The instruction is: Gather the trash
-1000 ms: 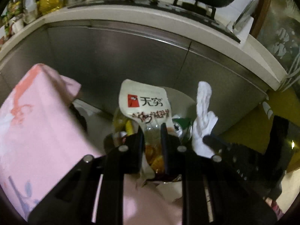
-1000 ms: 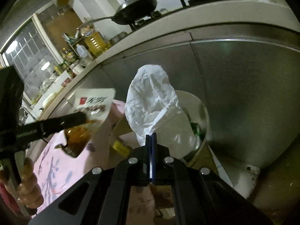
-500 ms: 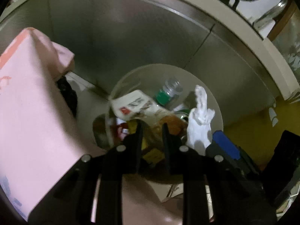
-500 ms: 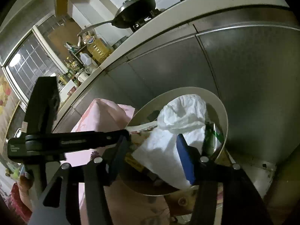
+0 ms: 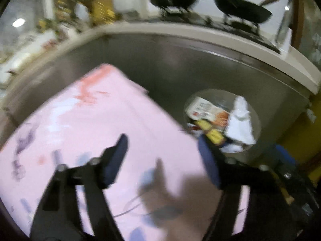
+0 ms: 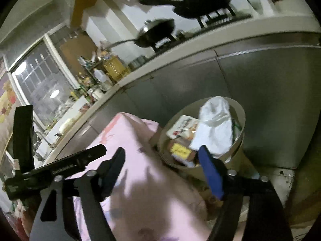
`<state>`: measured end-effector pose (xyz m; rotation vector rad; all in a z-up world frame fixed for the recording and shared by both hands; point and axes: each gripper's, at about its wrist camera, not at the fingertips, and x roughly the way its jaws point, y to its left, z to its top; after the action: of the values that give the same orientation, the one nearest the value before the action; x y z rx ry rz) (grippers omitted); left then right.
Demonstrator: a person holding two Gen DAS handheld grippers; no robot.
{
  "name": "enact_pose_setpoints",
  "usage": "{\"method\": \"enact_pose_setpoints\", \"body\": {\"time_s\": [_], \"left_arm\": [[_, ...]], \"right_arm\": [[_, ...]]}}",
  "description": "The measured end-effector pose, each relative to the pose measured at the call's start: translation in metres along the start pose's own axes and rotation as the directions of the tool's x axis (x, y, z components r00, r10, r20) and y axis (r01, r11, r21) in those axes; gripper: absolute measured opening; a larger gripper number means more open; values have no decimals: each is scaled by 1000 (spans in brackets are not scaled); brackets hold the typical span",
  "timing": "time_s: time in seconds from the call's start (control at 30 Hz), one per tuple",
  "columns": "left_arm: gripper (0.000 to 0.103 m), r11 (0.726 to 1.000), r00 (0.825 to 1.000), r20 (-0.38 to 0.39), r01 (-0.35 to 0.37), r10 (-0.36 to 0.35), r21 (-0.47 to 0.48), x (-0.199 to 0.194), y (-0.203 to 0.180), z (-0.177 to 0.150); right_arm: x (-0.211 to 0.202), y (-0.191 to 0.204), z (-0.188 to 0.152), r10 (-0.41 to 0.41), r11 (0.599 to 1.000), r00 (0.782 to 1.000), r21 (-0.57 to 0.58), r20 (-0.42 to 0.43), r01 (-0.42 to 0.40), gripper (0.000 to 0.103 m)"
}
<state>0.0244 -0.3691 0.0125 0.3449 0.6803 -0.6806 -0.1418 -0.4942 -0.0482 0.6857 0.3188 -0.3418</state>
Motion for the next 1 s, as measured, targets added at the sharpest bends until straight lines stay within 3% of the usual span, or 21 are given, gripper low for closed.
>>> {"method": "enact_pose_setpoints", "body": {"time_s": [0.03, 0.17, 0.37, 0.7, 1.0], "left_arm": [[79, 999, 998, 30, -47, 46, 0, -13, 5, -5], [86, 994, 992, 61, -107, 107, -1, -46, 19, -15], [96, 993, 990, 73, -117, 119, -34, -87, 37, -34], [97, 994, 990, 98, -90, 97, -67, -124, 49, -52], [97, 988, 982, 130, -125, 136, -89, -141, 50, -56]], "right_arm": [[-5, 9, -2, 5, 1000, 1000, -9, -9, -5, 78], [-21, 32, -7, -2, 1000, 1000, 2, -24, 2, 79], [-42, 59, -13, -90, 995, 996, 41, -22, 91, 82], [-75, 83, -20, -126, 992, 992, 23, 19, 126, 88], [-91, 96, -23, -119, 993, 991, 8, 60, 119, 88]]}}
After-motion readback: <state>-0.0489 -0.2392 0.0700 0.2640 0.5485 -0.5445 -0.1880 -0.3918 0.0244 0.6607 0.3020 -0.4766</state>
